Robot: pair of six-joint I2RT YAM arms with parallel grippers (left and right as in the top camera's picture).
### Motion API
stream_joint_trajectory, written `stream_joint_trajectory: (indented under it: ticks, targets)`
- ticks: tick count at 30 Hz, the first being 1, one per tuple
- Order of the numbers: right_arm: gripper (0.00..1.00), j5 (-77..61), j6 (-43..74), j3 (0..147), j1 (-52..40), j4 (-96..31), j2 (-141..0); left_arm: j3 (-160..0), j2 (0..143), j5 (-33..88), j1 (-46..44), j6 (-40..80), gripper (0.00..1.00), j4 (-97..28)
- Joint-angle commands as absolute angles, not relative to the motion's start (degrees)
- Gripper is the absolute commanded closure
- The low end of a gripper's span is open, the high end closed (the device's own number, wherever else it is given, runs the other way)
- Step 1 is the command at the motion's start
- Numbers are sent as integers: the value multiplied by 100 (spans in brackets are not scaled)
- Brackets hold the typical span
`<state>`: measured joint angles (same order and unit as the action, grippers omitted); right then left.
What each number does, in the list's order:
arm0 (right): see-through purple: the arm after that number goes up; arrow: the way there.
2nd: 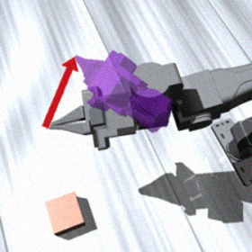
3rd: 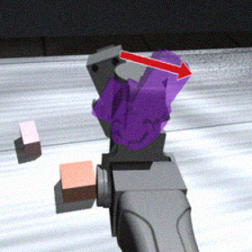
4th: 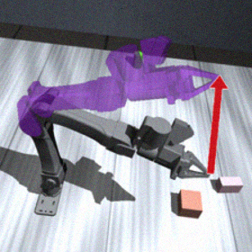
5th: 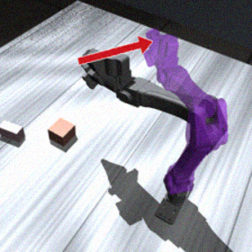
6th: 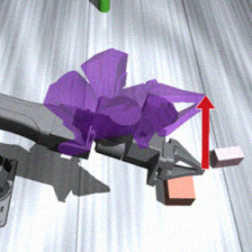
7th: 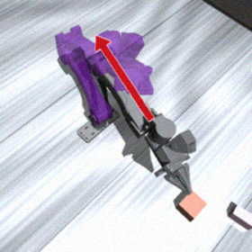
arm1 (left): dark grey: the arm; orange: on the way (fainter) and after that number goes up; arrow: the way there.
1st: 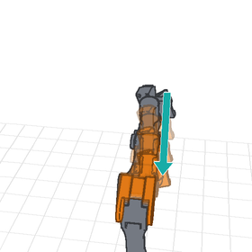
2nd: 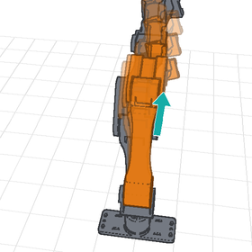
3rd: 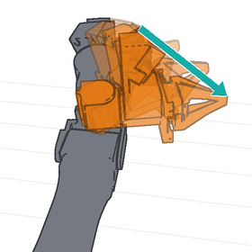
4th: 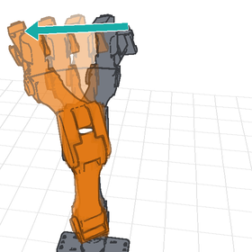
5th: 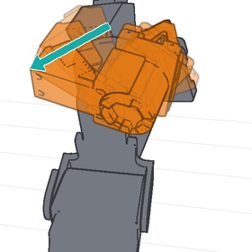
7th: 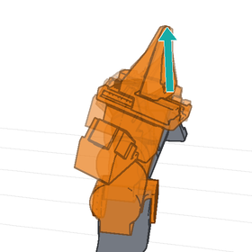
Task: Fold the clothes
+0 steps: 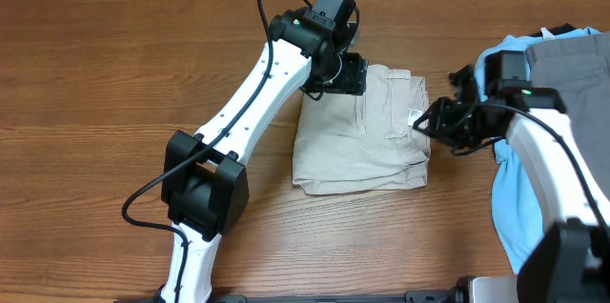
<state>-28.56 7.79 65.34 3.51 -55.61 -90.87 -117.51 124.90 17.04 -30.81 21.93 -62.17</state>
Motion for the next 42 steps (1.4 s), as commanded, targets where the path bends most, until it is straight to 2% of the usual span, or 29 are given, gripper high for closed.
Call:
stream_joint_trajectory:
  ticks: [1, 5, 8, 12, 15, 21, 22, 25, 31, 33, 36, 38, 42]
  targets:
    - [73, -3120, 569, 6316, 152, -5612, -9542, -11459, 12536, 1358, -3151, 2060, 30, -6154]
    - [82, -3059, 467, 5867, -86, -5253, -9926, -11085, 12536, 1347, -3157, 2060, 31, -5951]
    - [96, -2781, 847, 5435, -139, -4930, -10149, -10890, 12536, 1345, -3153, 2056, 31, -5902]
    - [96, -1959, 2165, 4834, -99, -4541, -10280, -10801, 12536, 1304, -3144, 1992, 32, -5957]
    - [96, -1896, 2545, 4471, -102, -4097, -10278, -10801, 12536, 1293, -3144, 1942, 33, -5955]
    - [96, -2676, 2447, 4565, -99, -4191, -10178, -10888, 12529, 1297, -3142, 1929, 38, -5979]
    - [96, -3223, 2012, 4748, -93, -4355, -10022, -10949, 12488, 1295, -3142, 1931, 38, -6023]
    - [94, -3911, 1107, 5194, -95, -4847, -9612, -10982, 12381, 1293, -3135, 1959, 38, -6086]
    - [87, -3846, 86, 6143, -30, -5734, -8864, -10982, 12180, 1160, -3015, 2040, 36, -6294]
    - [76, -3669, -10, 6401, 30, -5666, -8702, -10982, 12158, 805, -2928, 2250, 33, -6403]
    - [73, -3232, -3, 6587, 110, -5389, -8635, -10982, 12101, 556, -2709, 2495, 32, -6587]
    - [73, -2670, -5, 6595, 137, -5019, -8707, -10982, 12025, 803, -2462, 2480, 32, -6733]
    - [72, -2506, -51, 6589, 137, -4442, -9111, -10982, 11985, 1133, -2294, 2163, 32, -6917]
